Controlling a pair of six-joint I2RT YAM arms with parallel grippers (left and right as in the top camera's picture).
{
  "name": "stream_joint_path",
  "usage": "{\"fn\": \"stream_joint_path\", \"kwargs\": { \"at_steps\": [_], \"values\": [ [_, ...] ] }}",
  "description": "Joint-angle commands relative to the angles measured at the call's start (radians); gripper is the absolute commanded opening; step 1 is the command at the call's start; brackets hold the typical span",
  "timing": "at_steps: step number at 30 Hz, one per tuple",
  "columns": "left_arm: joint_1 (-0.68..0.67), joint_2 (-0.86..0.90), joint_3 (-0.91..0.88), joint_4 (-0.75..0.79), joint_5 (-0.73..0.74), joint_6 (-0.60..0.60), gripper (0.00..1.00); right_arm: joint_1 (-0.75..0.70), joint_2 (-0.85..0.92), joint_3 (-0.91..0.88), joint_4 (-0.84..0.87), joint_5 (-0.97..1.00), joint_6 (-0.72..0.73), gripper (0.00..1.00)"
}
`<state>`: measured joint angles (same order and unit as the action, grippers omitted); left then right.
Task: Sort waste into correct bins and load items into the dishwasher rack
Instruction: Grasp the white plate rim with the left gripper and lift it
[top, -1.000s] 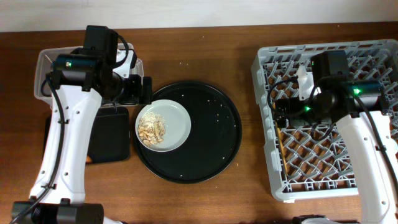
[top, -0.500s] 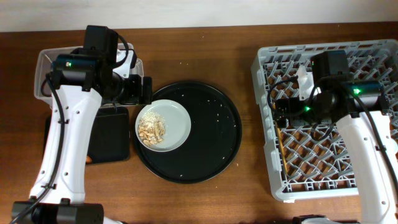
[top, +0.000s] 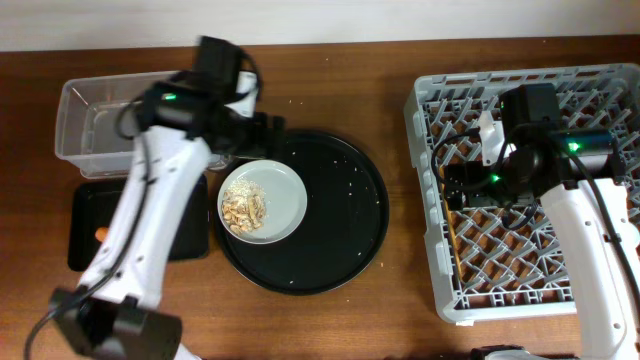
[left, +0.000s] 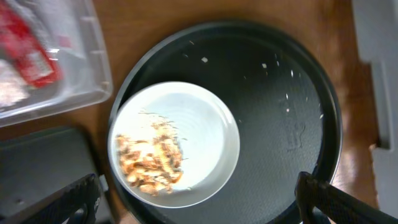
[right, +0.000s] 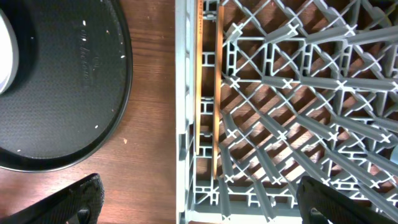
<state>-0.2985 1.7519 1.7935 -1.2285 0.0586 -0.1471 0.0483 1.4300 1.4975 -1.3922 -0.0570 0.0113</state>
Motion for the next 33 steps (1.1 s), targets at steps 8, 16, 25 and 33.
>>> {"fn": "stream_joint_path", "kwargs": {
  "at_steps": [8, 16, 25, 33],
  "values": [
    [-0.164, 0.346, 0.006, -0.015, -0.04, -0.051, 0.99, -0.005, 0.0, -0.002, -0.004, 0.017, 0.003, 0.99],
    [-0.224, 0.475, -0.018, -0.006, -0.059, -0.051, 0.69, -0.005, 0.0, -0.002, -0.008, 0.016, 0.003, 0.98],
    [-0.249, 0.475, -0.132, 0.066, -0.089, -0.074, 0.17, -0.005, 0.0, -0.002, -0.009, 0.016, 0.003, 0.98],
    [-0.249, 0.46, 0.028, -0.095, -0.201, -0.103, 0.0, -0.005, 0.0, -0.002, -0.011, 0.017, 0.003, 0.98]
  ]
}}
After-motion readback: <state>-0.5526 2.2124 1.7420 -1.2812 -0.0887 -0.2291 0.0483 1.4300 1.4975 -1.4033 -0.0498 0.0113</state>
